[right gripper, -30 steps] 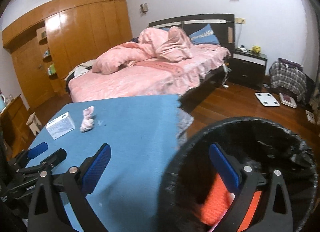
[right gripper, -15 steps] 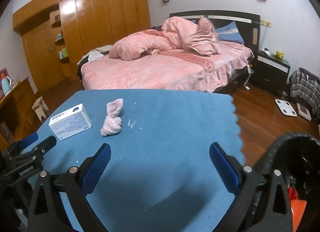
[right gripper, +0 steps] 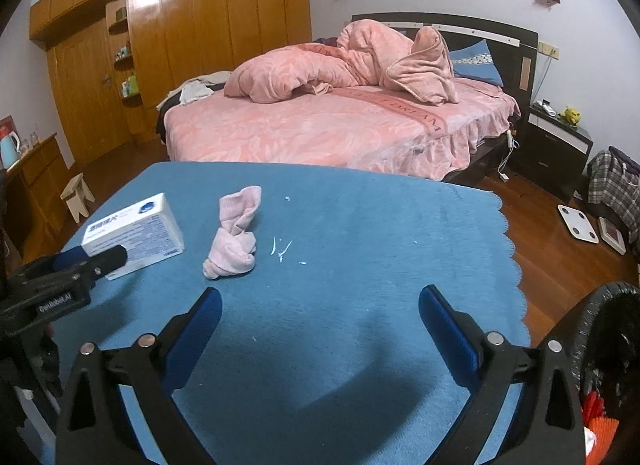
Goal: Collect trash
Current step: 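Grasp the white medicine box with the left tool and lift it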
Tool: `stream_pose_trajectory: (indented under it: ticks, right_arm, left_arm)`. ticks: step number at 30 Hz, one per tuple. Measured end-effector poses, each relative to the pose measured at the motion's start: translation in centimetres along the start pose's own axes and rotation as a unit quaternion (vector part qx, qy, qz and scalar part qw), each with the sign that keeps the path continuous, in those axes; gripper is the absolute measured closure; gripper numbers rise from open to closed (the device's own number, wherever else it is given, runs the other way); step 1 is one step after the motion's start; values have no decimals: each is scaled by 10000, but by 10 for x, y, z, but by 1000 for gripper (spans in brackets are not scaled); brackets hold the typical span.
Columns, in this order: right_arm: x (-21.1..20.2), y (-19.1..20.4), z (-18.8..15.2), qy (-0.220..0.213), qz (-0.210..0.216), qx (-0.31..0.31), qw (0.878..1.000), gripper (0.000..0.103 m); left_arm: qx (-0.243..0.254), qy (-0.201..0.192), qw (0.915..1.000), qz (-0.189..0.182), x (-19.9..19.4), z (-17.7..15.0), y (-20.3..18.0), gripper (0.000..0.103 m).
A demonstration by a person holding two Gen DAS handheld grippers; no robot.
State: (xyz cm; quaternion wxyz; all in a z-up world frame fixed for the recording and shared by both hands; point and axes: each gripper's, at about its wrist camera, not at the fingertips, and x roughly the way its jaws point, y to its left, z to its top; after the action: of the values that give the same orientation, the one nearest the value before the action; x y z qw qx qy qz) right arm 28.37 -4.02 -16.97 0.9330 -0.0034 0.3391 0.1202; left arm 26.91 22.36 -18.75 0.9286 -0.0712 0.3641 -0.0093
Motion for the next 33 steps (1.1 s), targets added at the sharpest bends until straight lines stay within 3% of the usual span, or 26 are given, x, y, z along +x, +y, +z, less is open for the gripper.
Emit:
stream_pose_trajectory:
  ticks: [6, 10, 15, 20, 26, 28, 31, 33]
  right_arm:
    - [3, -2, 3, -21, -10, 24, 10000, 6]
    - [3, -5, 5, -35, -3, 32, 10000, 6]
    - [5, -8, 3, -16, 1, 74, 10000, 6]
    - [6, -5, 3, 10, 15, 2, 10000, 6]
    - [7, -9, 5, 7, -32, -27, 10000, 6]
    - [8, -9, 5, 14, -42, -31, 10000, 6]
    - [9, -9, 5, 20, -35, -16, 10000, 6]
    - [10, -9, 4, 35, -30, -11, 10000, 6]
  left_arm:
    - [182, 125, 9988, -437, -1, -10, -27, 43]
    - [365, 75, 9992, -128, -3, -14, -33, 31]
    - [187, 23, 9998, 67, -2, -8, -14, 25]
    - [-24, 20, 9999, -141, 13, 9, 0, 19]
    - [123, 128, 9990, -401, 31, 20, -6, 18]
    - [175, 163, 9988, -428, 33, 19, -9, 28]
    - [252, 211, 9987, -394, 34, 17, -15, 52]
    - [258, 201, 9990, -313, 31, 14, -18, 60]
